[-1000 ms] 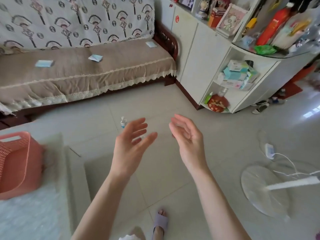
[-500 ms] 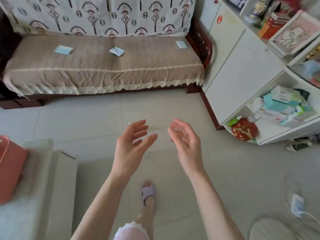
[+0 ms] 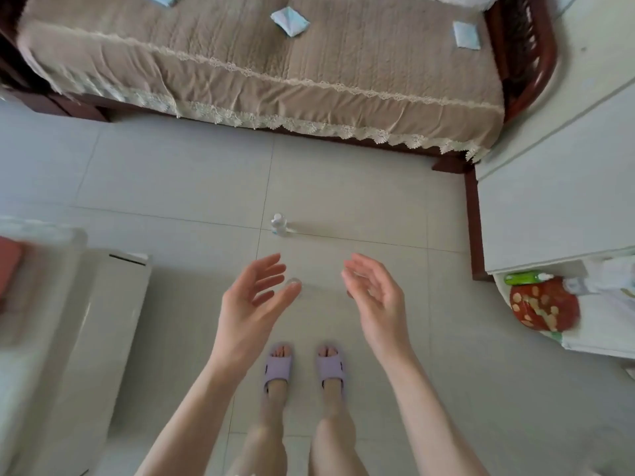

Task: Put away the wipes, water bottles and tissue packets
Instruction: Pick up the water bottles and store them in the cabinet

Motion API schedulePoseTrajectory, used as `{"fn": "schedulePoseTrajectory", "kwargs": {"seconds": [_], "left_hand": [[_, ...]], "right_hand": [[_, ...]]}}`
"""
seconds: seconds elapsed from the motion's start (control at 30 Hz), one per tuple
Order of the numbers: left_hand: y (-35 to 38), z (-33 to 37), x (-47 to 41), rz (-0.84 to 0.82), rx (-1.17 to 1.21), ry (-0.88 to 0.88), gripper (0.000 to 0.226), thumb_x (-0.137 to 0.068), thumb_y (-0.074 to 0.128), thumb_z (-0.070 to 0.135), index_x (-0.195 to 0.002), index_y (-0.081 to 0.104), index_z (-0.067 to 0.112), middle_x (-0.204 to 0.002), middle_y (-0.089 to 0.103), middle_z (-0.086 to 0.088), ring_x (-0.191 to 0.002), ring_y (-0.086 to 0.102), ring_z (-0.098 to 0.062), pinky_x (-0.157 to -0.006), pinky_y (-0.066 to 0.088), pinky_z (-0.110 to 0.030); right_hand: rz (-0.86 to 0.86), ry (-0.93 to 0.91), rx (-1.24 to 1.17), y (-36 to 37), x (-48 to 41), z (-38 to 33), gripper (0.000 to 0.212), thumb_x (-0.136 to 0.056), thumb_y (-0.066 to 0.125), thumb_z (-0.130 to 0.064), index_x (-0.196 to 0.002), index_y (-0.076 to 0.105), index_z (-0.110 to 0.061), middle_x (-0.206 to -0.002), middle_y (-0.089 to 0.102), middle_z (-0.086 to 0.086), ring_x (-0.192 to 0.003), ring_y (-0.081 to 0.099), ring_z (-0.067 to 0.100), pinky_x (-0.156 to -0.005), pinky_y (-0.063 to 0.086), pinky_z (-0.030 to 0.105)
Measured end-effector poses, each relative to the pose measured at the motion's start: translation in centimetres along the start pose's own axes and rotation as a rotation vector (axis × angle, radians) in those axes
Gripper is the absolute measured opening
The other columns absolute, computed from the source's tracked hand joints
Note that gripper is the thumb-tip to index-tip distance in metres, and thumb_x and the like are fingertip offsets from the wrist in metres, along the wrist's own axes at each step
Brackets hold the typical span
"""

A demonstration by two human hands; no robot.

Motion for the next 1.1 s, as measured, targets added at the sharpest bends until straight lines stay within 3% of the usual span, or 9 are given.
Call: {"fn": "schedulePoseTrajectory", "kwargs": {"seconds": [0.1,0.23,0.47,0.6,0.83,0.93,1.1], "left_hand": [[0.7,-3.2,-1.7,0.057,-0.009,-0.035,0.052,-0.068,0.074,0.038,-0.117,0.063,0.027,-0.109,0.07,0.007,-0.103,0.066,-0.004,-0.088,0.05,-0.026],[1.1,-9.8,-3.8,0.113,-0.01,-0.077,0.05,-0.071,0.075,0.03,-0.119,0.063,0.023,-0.109,0.071,0.005,-0.103,0.066,-0.006,-0.083,0.053,-0.02],[0.6,-26.7,-8.3,0.177,0.025,-0.169,0.051,-0.067,0.074,0.034,-0.116,0.063,0.027,-0.109,0.07,0.007,-0.1,0.067,-0.004,-0.076,0.05,-0.012],[0.8,-37.0,-11.5,0.178,0.048,-0.214,0.05,-0.064,0.08,0.039,-0.11,0.063,0.035,-0.108,0.07,0.01,-0.099,0.067,-0.005,-0.075,0.051,-0.013],[2.5,-53.9,-19.5,0.106,0.024,-0.213,0.061,-0.063,0.081,0.045,-0.118,0.057,0.039,-0.119,0.063,0.014,-0.104,0.065,-0.002,-0.079,0.049,-0.017],[3.1,-57.8,-22.4,0.093,0.013,-0.182,0.072,-0.063,0.082,0.046,-0.128,0.052,0.037,-0.125,0.058,0.015,-0.107,0.061,0.002,-0.08,0.05,-0.016],[5.2,-63.9,-27.3,0.007,0.024,-0.119,0.089,-0.061,0.08,0.048,-0.14,0.04,0.039,-0.143,0.045,0.019,-0.128,0.047,-0.002,-0.089,0.046,-0.021]], "right_hand": [[-0.071,0.064,0.027,0.1,-2.9,3.5,0.021,-0.088,0.068,-0.025,-0.107,0.063,-0.033,-0.112,0.069,-0.008,-0.103,0.064,0.003,-0.09,0.051,0.032],[-0.185,0.148,0.06,0.6,-6.3,10.0,0.021,-0.087,0.068,-0.027,-0.107,0.063,-0.032,-0.108,0.068,-0.013,-0.1,0.064,0.0,-0.099,0.05,0.041],[-0.318,0.236,0.113,3.2,-11.2,25.9,0.021,-0.083,0.071,-0.032,-0.102,0.064,-0.034,-0.102,0.07,-0.02,-0.1,0.063,-0.004,-0.097,0.049,0.036],[-0.306,0.246,0.13,4.5,-14.4,34.9,0.02,-0.088,0.067,-0.026,-0.106,0.063,-0.032,-0.108,0.066,-0.02,-0.103,0.061,-0.006,-0.102,0.047,0.042],[-0.356,0.193,0.191,6.8,-21.0,50.4,0.05,-0.084,0.066,-0.04,-0.132,0.052,-0.033,-0.134,0.053,-0.011,-0.112,0.055,-0.006,-0.106,0.044,0.042],[-0.405,0.188,0.195,7.9,-23.3,54.6,0.068,-0.075,0.069,-0.054,-0.136,0.047,-0.037,-0.14,0.049,-0.013,-0.121,0.05,-0.002,-0.11,0.04,0.043],[-0.493,0.176,0.207,9.6,-27.1,61.1,0.075,-0.072,0.064,-0.059,-0.141,0.041,-0.042,-0.148,0.043,-0.014,-0.133,0.043,0.005,-0.113,0.036,0.041]]}}
Point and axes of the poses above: each hand's wrist, its own x-axis away from the middle knuckle, its own y-axis out of the palm, z = x × y, the point moved 7 cm from there along -x, towards the middle knuckle
